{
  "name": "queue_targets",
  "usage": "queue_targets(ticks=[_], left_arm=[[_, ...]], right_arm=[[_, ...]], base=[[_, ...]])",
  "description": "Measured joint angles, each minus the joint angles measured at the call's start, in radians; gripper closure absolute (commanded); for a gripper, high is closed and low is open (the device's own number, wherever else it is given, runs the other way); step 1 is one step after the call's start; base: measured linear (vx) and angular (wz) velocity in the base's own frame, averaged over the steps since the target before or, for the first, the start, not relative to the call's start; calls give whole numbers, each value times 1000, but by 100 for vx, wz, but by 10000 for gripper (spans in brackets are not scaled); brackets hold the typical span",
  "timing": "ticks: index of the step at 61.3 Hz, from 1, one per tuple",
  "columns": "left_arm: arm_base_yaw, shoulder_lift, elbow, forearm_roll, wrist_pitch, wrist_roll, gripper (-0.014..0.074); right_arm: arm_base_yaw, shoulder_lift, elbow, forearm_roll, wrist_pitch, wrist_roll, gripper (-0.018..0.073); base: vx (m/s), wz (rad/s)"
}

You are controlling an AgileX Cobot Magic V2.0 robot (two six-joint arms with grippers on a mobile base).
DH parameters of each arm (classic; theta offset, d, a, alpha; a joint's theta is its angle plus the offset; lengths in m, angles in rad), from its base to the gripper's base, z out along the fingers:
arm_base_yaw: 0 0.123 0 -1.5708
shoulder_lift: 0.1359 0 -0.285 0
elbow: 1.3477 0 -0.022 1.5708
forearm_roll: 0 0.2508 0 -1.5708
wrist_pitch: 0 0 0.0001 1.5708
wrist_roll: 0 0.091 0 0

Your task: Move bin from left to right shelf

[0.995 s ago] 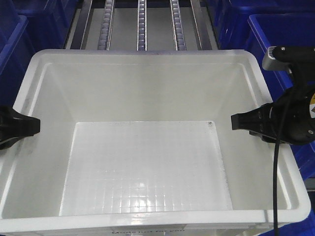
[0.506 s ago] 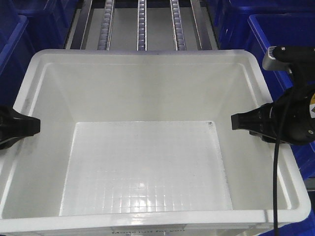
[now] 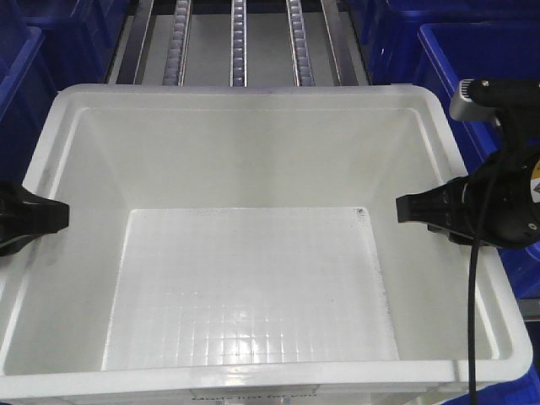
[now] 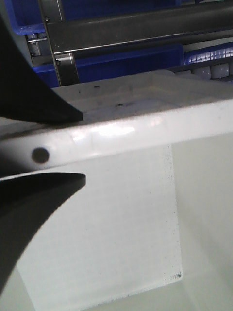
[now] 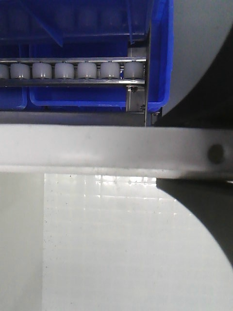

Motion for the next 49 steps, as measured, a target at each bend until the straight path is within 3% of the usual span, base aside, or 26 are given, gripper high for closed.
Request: queue_targets(ticks=[49], left_arm=[[0, 0, 0, -2, 0, 0, 524]], right_arm=[[0, 0, 0, -2, 0, 0, 523]], base=[[-8, -17]])
